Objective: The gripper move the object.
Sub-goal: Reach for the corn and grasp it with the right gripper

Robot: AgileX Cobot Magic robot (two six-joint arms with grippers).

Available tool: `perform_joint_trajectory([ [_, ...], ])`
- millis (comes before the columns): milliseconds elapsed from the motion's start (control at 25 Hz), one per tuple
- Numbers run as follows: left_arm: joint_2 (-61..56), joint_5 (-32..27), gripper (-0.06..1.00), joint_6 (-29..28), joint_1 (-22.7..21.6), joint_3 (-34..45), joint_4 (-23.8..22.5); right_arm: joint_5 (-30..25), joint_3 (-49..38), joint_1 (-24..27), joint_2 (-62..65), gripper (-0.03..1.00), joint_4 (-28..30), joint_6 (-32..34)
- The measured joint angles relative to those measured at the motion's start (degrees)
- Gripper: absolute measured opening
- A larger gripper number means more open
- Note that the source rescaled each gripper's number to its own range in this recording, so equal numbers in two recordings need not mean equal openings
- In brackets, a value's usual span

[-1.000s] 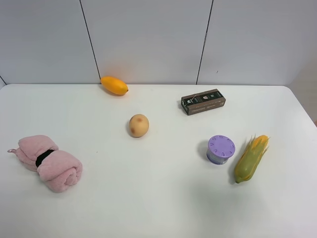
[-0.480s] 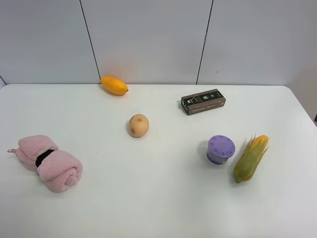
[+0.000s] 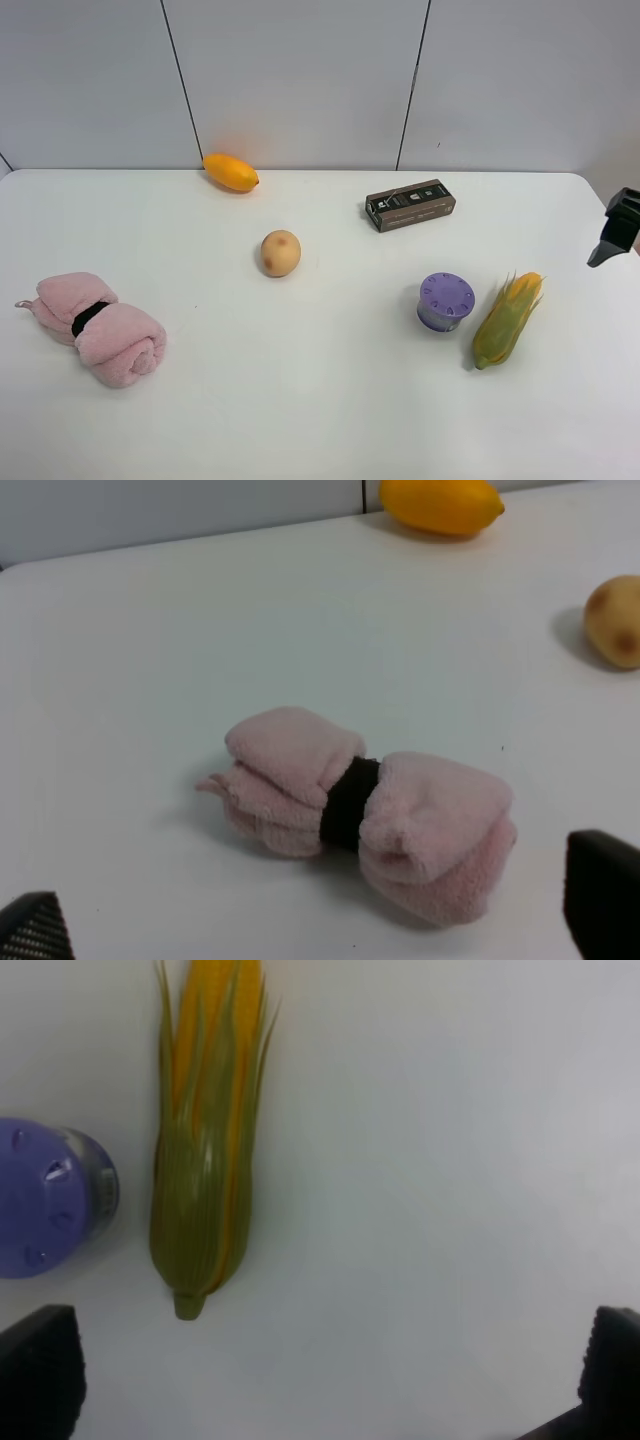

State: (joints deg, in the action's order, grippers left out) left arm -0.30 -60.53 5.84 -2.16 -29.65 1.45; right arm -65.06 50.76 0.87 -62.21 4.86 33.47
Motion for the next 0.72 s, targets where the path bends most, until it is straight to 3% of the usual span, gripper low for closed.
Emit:
perform_joint_trajectory([
  [720, 0.0, 0.0, 1.0, 0.0, 0.0, 0.0, 0.0, 6.13, 3.25, 0.0, -15.29, 1.0, 1.92, 8.9],
])
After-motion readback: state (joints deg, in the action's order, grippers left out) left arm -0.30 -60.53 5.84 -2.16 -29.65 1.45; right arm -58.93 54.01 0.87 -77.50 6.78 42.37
